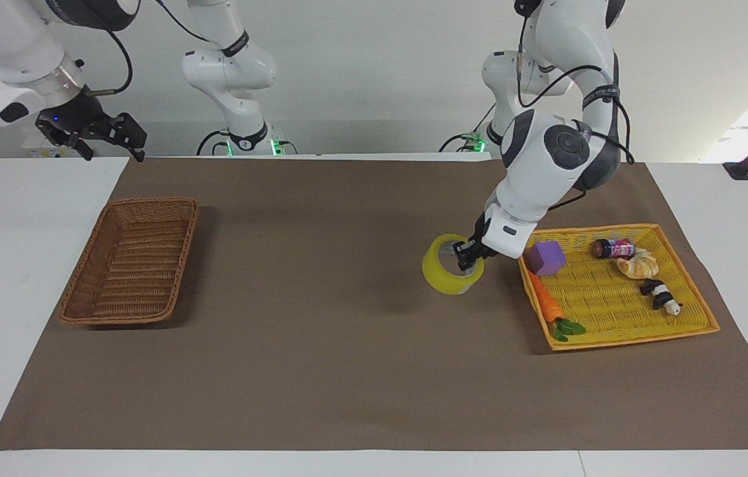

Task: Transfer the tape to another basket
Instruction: 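Lift the tape roll with the left gripper toward the table center, then reach the right gripper toward the tape roll held by the left gripper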

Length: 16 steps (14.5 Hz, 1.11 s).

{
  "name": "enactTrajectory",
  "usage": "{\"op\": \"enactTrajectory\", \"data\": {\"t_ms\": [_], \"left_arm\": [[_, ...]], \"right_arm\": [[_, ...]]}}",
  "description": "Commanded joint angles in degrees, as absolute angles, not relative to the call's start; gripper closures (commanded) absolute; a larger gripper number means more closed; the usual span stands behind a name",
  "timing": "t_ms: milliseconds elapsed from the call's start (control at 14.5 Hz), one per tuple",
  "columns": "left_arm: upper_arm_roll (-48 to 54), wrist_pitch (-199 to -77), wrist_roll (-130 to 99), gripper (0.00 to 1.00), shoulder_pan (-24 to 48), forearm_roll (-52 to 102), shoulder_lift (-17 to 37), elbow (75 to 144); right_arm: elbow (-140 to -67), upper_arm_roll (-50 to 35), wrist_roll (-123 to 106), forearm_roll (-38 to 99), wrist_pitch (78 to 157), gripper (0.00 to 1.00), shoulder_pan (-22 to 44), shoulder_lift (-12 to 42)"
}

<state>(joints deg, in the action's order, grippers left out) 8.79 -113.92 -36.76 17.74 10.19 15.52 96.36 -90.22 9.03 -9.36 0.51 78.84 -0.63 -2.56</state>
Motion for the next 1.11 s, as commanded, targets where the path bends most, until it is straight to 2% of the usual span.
{"op": "enactTrajectory", "data": {"t_ms": [0,415,830,1038], "left_arm": [[8.09,-115.23,-37.18,1.00,18.89,11.34,13.01,98.88],[8.00,-115.49,-37.27,1.00,19.51,11.34,12.92,98.62],[8.00,-115.58,-38.67,1.00,20.47,11.78,12.92,98.61],[8.00,-115.58,-38.67,1.00,20.74,11.78,12.83,98.88]], "right_arm": [[-95.08,8.79,-14.32,13.38,82.96,0.00,-2.28,-3.96],[-109.31,8.18,-15.11,49.43,95.51,0.00,-0.45,-1.23],[-114.96,8.17,-22.57,81.35,117.65,0.00,18.51,6.14],[-114.35,8.17,-26.61,89.87,123.91,0.00,25.12,10.62]]}}
